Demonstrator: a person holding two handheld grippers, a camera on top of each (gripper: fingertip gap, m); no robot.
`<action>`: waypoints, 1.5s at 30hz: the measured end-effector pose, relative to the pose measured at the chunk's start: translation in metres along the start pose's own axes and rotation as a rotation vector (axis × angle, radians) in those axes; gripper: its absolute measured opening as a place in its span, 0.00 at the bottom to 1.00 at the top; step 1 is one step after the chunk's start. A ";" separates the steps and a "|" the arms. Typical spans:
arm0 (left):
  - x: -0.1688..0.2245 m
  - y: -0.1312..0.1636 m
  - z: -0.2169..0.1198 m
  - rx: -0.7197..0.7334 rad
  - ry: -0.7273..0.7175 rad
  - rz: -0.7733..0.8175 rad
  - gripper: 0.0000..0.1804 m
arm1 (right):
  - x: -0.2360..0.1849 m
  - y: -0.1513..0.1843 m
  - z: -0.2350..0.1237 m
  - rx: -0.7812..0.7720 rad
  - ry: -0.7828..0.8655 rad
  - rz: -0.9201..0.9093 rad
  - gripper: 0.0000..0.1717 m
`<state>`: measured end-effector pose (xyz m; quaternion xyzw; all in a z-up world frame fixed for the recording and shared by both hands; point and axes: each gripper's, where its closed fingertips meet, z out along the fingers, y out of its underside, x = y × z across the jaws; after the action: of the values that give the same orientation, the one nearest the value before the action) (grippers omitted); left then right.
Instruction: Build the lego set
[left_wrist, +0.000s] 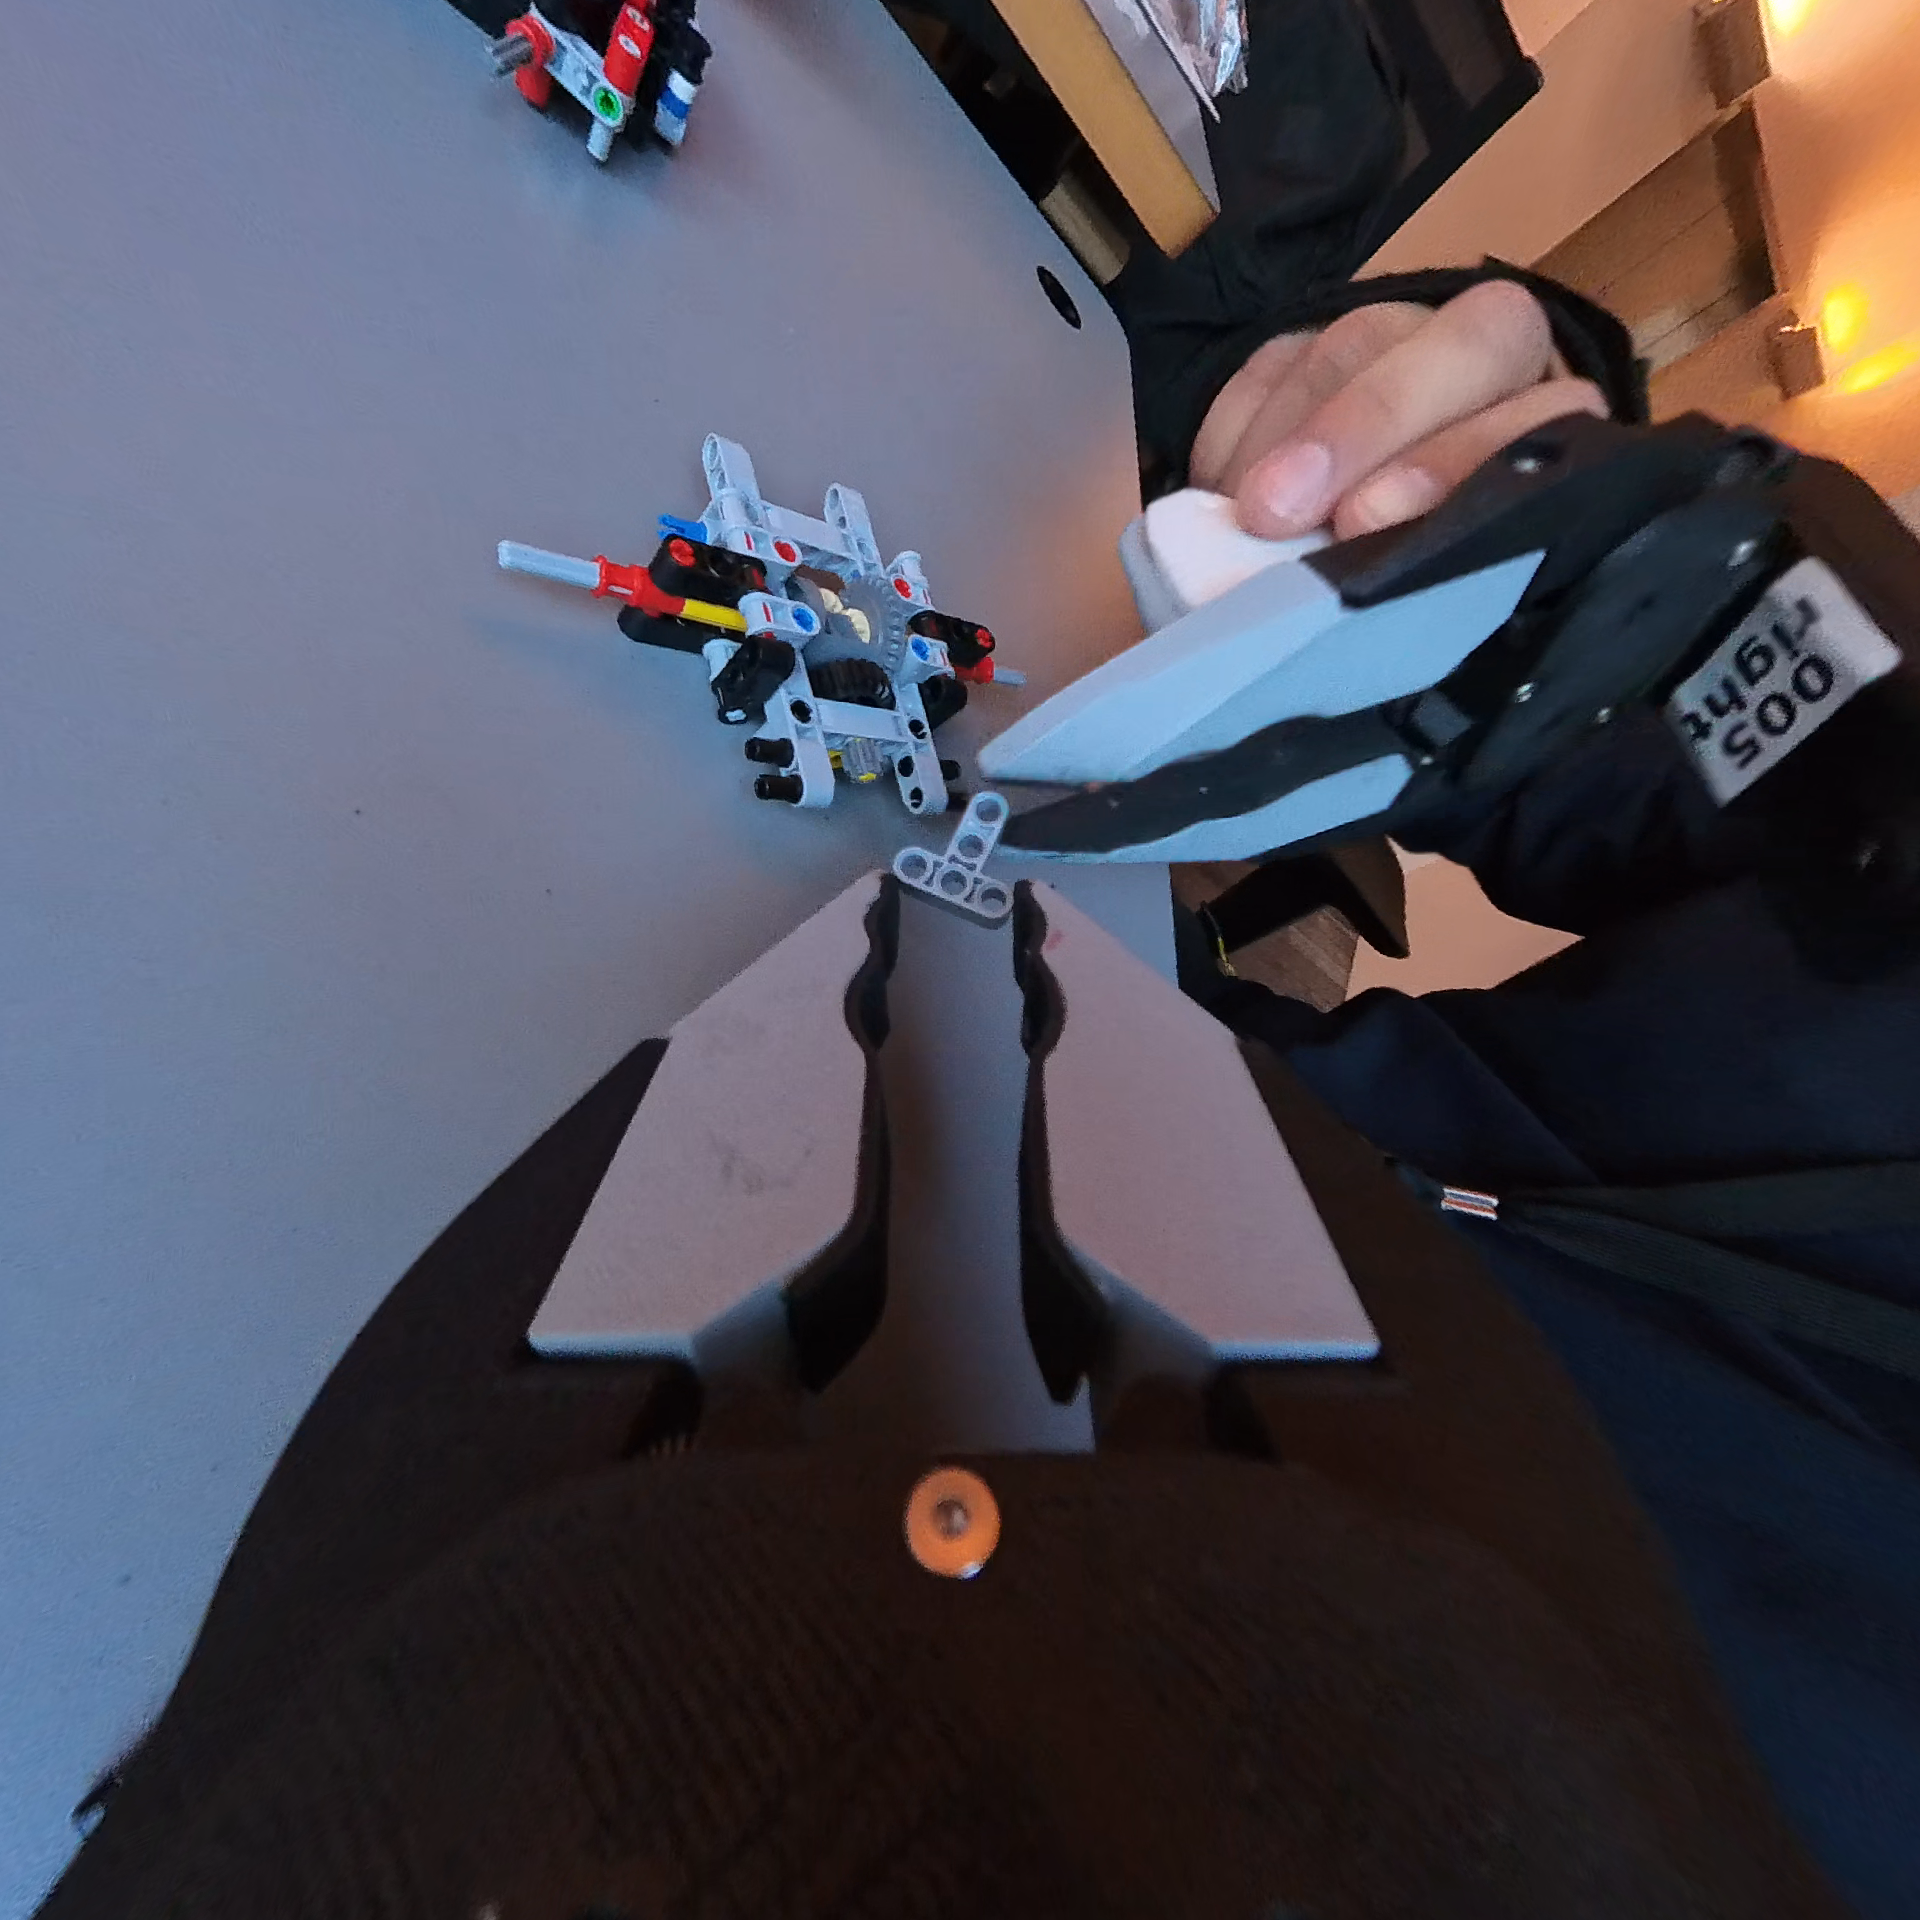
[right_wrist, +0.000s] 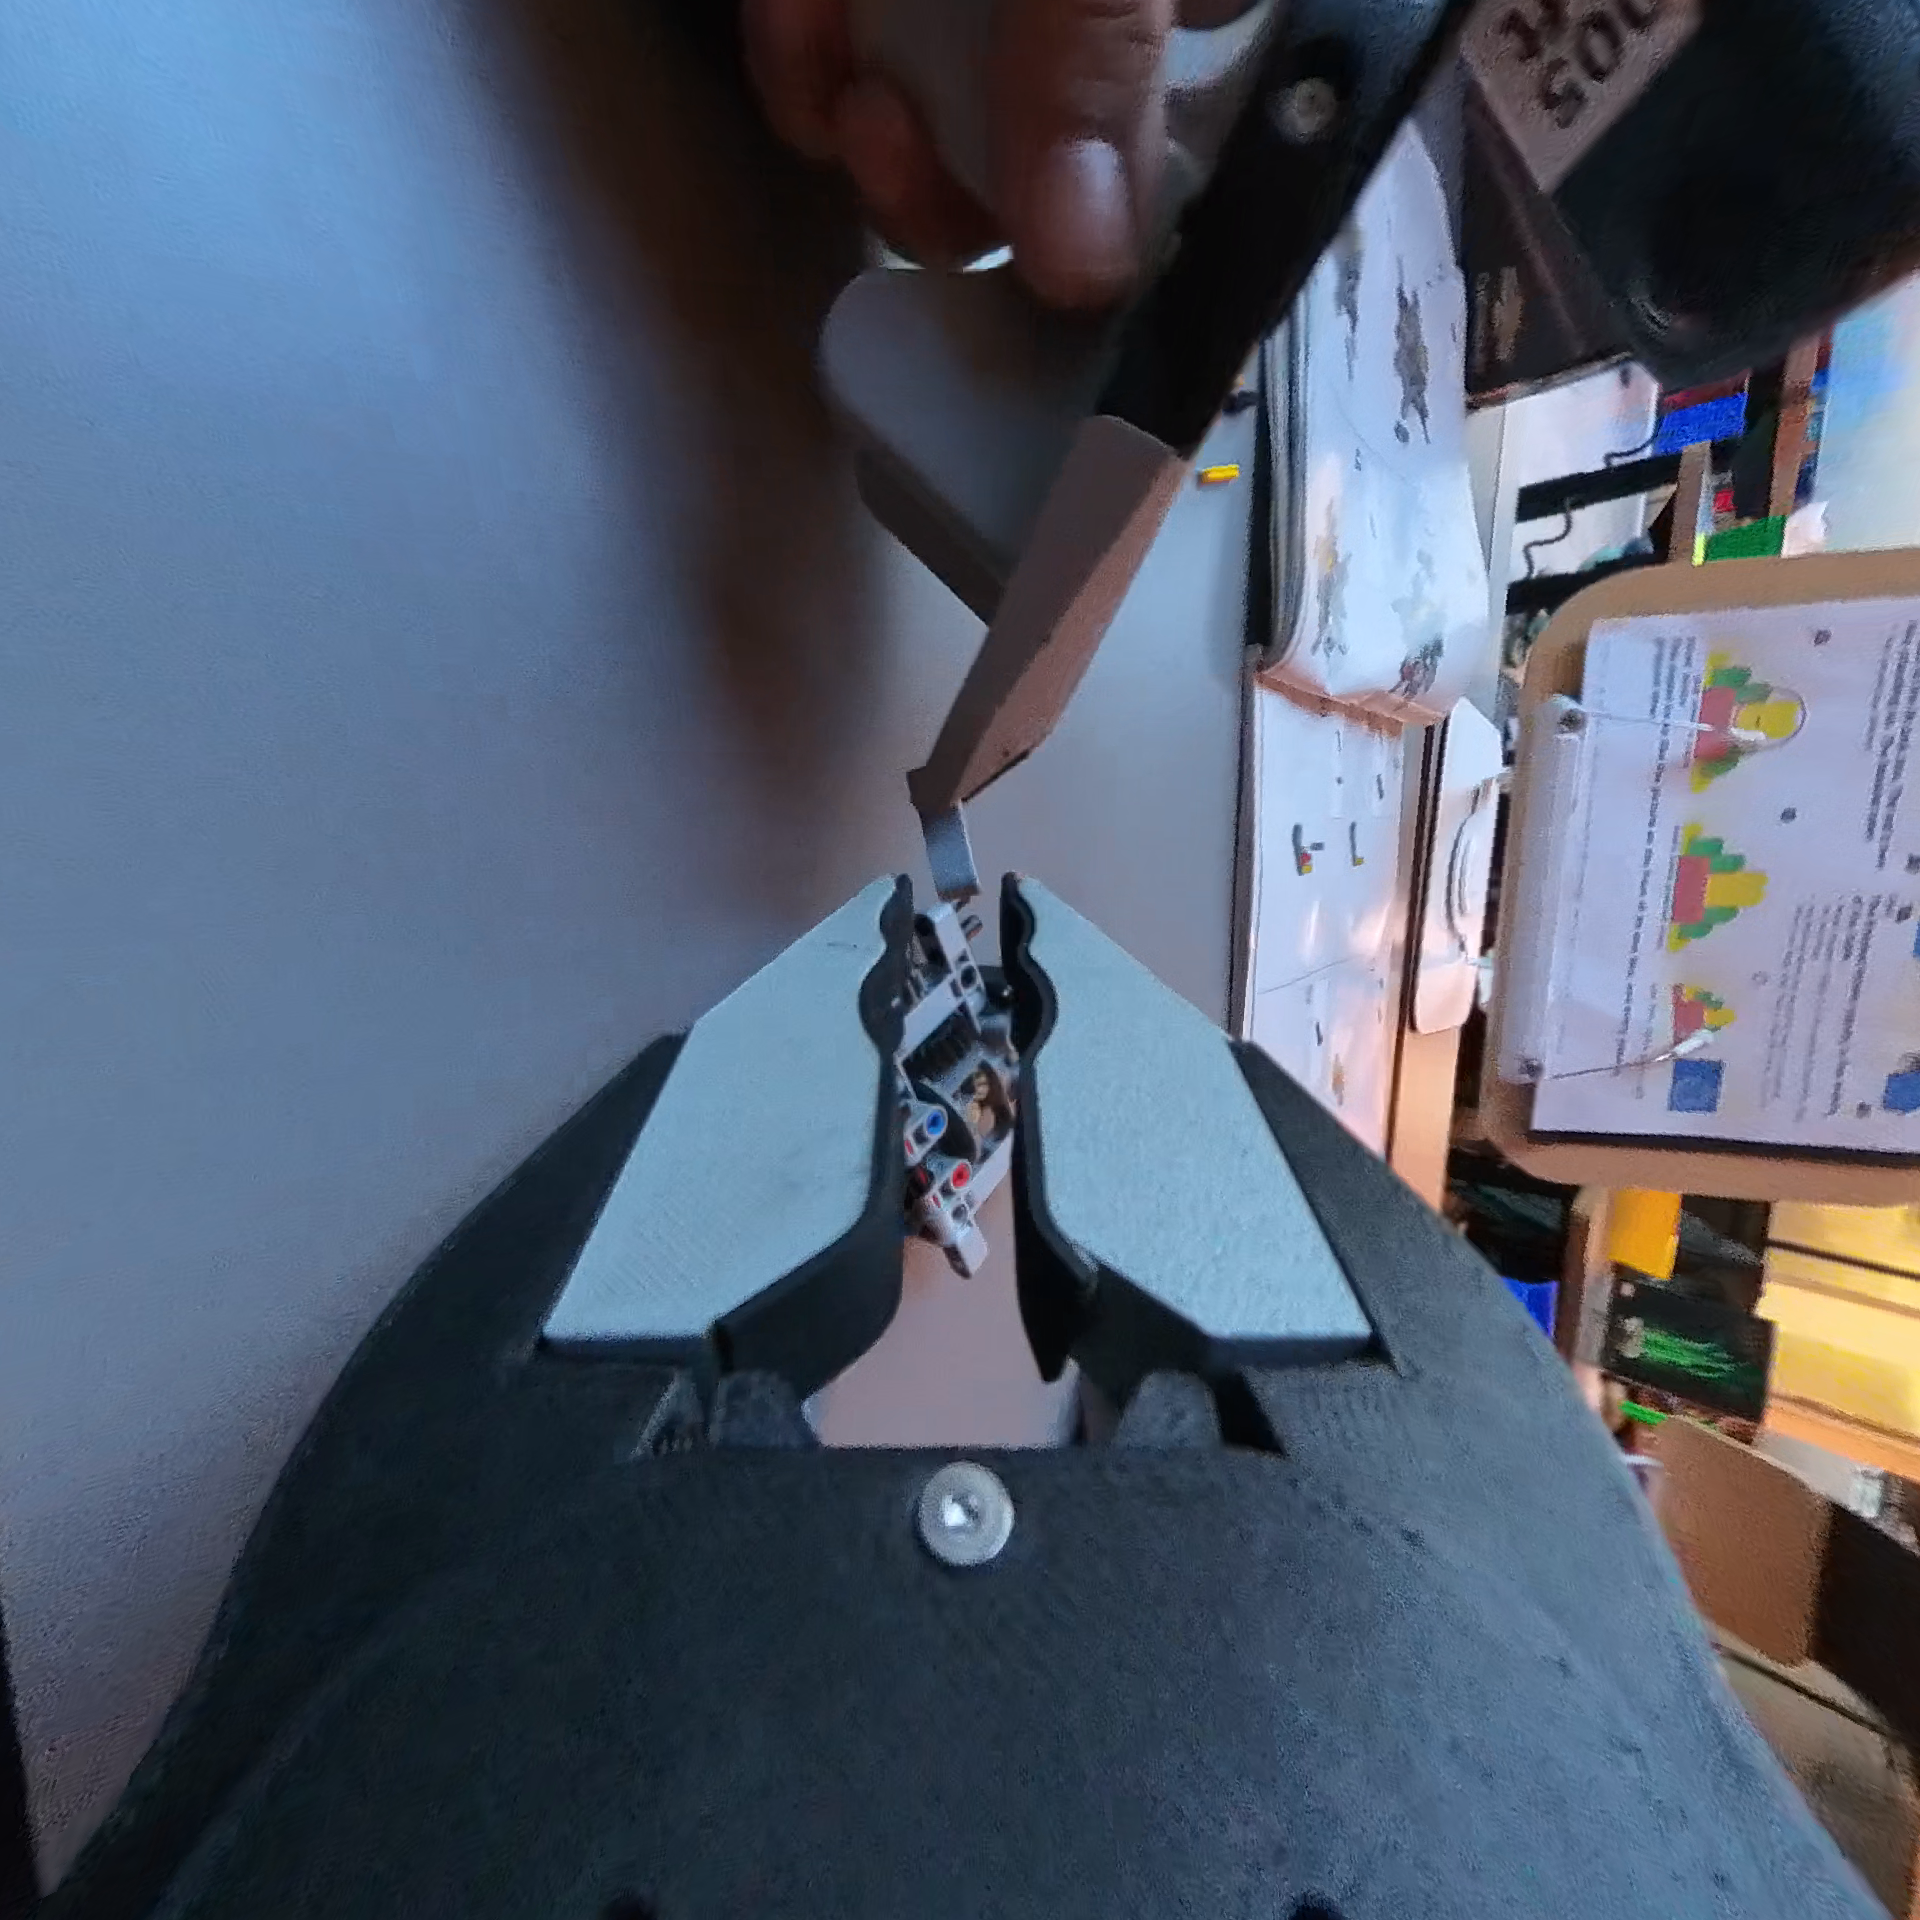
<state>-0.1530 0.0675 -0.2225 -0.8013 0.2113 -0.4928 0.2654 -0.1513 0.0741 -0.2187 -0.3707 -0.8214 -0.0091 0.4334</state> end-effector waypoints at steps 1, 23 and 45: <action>0.000 0.001 0.000 -0.006 0.002 -0.002 0.11 | -0.002 0.000 0.003 -0.011 0.001 -0.027 0.06; -0.001 -0.014 0.002 -0.029 -0.400 0.717 0.17 | 0.015 0.004 -0.011 0.340 -0.332 0.480 0.03; 0.000 -0.012 0.006 -0.025 -0.366 0.702 0.03 | 0.000 0.000 0.004 0.373 -0.527 0.495 0.03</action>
<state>-0.1462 0.0781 -0.2167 -0.7581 0.4275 -0.2188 0.4413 -0.1536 0.0753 -0.2211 -0.4620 -0.7777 0.3401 0.2568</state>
